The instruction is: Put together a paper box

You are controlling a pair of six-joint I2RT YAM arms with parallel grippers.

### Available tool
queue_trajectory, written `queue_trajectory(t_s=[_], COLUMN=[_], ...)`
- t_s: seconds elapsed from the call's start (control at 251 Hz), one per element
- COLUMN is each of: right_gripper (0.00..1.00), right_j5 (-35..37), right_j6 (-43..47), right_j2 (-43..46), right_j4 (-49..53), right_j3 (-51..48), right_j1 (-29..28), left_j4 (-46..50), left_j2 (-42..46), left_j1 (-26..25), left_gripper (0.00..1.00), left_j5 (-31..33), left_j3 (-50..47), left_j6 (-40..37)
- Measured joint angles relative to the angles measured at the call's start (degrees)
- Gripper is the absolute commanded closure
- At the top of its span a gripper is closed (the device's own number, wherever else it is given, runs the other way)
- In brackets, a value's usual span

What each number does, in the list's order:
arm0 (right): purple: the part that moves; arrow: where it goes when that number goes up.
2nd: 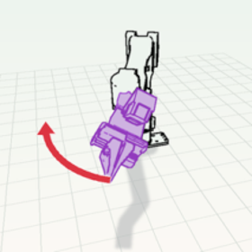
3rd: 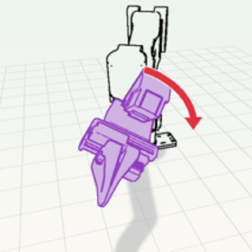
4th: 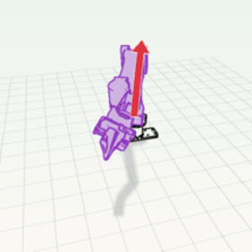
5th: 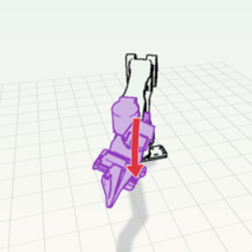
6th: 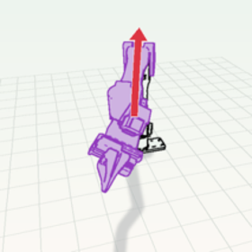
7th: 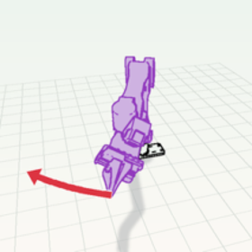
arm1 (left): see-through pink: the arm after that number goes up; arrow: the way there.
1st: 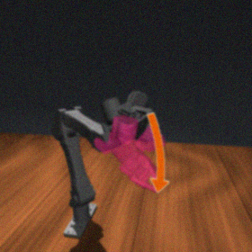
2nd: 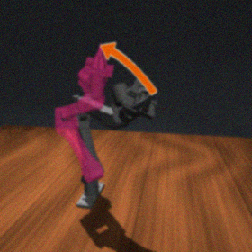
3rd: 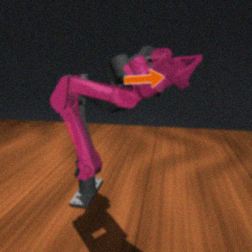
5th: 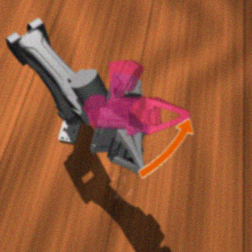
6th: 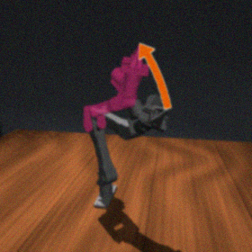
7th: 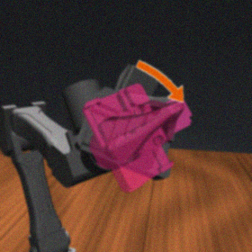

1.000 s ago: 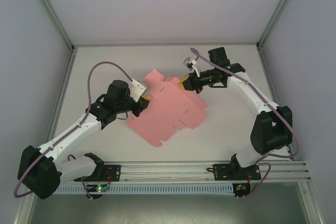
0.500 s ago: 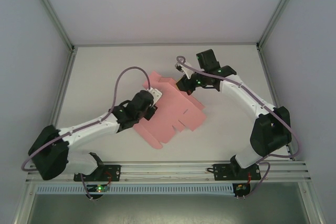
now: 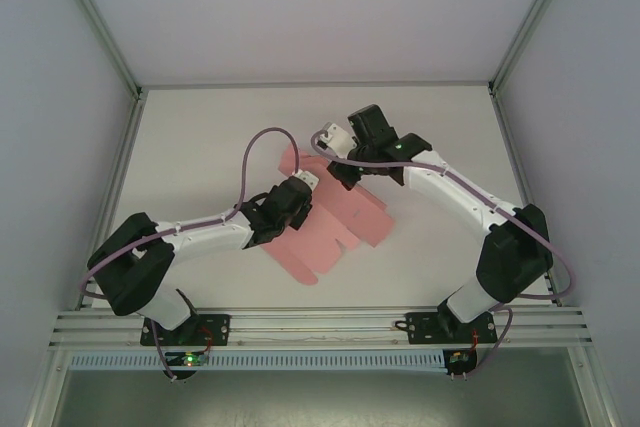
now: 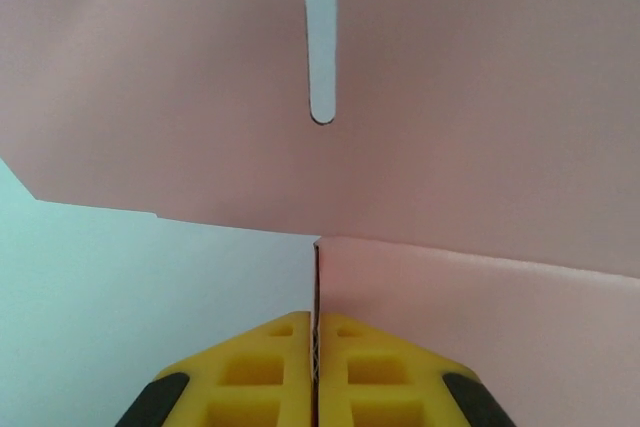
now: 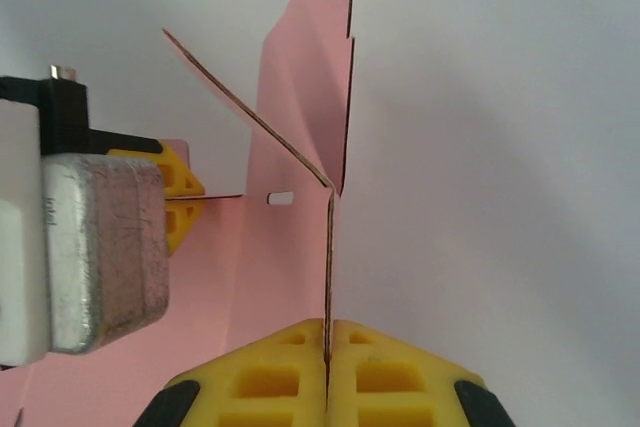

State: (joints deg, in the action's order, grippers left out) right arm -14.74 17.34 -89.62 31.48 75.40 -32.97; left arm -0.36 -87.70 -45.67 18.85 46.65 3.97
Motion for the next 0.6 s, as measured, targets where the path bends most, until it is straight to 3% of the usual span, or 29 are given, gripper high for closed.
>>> queue_trajectory(t_s=[0.132, 0.283, 0.347, 0.415, 0.599], right_gripper=[1.00, 1.00, 1.00, 1.00, 1.00], right_j5=[2.4, 5.9, 7.1, 8.0, 10.3], right_j6=[1.1, 2.7, 3.7, 4.5, 6.2], right_j2=[0.3, 0.6, 0.6, 0.6, 0.3], right_j4=[-0.1, -1.0, -1.1, -1.5, -2.9], right_j3=[0.0, -1.0, -1.2, -1.2, -1.2], right_j1=[-0.3, -2.7, -3.2, -3.2, -3.1], left_j4=[-1.2, -3.1, -3.6, -4.3, -3.1], left_j2=[0.0, 0.4, 1.5, 3.5, 11.9], left_j1=[0.0, -0.1, -0.2, -0.2, -0.3], left_gripper=[0.86, 0.32, 0.21, 0.01, 0.00], left_j5=[-0.6, -1.9, -2.2, -2.4, -0.2], left_j3=[0.0, 0.0, -0.6, -1.8, -6.0], left_j6=[1.8, 4.1, 5.0, 5.8, 9.9])
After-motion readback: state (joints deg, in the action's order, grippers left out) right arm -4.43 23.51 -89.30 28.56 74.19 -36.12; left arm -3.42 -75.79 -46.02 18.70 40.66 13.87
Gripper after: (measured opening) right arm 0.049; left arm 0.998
